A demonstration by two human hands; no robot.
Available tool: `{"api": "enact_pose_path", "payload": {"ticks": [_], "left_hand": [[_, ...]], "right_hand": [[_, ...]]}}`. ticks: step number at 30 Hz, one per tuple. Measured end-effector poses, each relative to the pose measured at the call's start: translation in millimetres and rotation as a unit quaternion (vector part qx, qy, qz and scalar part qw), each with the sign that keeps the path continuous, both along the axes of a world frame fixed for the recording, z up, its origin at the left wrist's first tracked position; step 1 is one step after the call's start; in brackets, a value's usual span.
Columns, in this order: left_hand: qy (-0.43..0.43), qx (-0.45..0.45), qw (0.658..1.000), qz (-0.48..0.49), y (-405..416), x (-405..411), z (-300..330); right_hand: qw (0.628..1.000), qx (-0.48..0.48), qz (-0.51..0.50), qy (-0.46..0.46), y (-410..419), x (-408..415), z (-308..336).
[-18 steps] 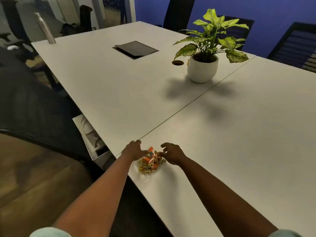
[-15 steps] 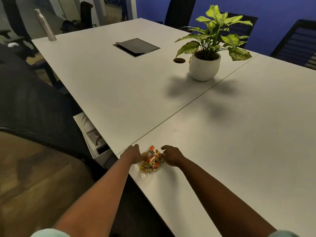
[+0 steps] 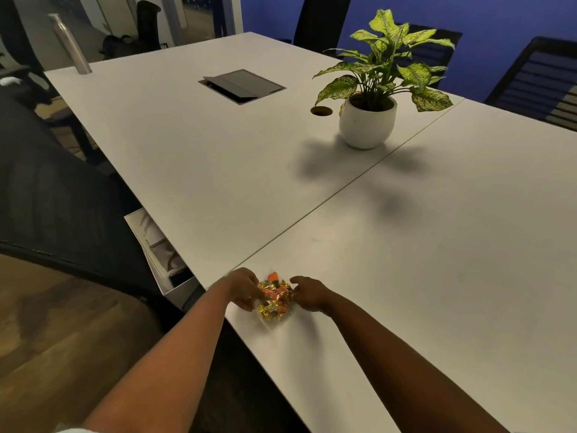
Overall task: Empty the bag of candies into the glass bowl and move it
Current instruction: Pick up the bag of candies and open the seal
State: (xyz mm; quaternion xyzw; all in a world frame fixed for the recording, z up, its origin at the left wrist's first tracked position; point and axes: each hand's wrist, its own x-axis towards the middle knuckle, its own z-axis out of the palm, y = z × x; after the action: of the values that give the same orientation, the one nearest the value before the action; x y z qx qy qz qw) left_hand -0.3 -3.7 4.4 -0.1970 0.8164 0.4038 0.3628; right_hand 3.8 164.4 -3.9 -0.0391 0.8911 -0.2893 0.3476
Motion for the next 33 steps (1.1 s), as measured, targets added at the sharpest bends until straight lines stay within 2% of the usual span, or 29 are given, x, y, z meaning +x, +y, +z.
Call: {"api": "enact_pose_path", "payload": {"ticks": [3,6,10,18,24,30,33], "left_hand": [[0.024,0.031,0.999,0.038,6,-4,12],[0.054,0.051,0.997,0.035,17,-9,26],[0.085,0.076,0.993,0.039,32,-17,41],[0.137,0.066,0.988,0.016,62,-37,64],[0.145,0.117,0.982,0.022,89,-43,79],[0.143,0.208,0.964,0.083,124,-47,88],[0.163,0.237,0.955,0.074,145,-50,91]], "right_hand": [[1.000,0.002,-0.001,0.006,3,-4,7],[0.999,0.013,0.004,0.044,8,-7,15],[0.996,-0.036,-0.024,0.082,14,-9,25],[0.977,-0.131,-0.121,0.120,31,-8,54],[0.974,-0.100,-0.122,0.164,51,-6,75],[0.957,-0.068,-0.167,0.226,85,-3,93],[0.949,-0.046,-0.205,0.236,112,-1,101]]}}
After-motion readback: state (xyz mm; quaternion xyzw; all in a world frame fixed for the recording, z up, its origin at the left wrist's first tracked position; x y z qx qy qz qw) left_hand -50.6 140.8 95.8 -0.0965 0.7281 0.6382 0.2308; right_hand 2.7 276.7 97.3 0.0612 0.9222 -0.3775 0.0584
